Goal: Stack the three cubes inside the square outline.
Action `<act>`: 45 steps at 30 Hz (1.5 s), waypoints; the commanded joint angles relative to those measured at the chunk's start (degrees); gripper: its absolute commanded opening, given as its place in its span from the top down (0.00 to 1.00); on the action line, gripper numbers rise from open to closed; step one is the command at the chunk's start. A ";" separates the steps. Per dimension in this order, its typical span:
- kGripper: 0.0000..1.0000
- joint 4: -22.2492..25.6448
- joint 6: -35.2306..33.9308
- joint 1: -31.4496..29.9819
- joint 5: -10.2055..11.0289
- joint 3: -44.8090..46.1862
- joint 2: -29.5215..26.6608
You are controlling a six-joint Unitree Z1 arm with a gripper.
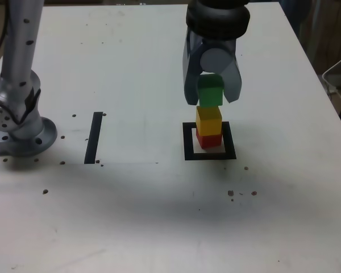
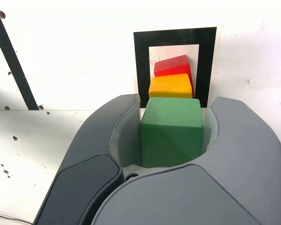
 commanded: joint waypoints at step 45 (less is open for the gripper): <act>0.00 -1.35 0.08 0.46 -0.92 2.28 0.34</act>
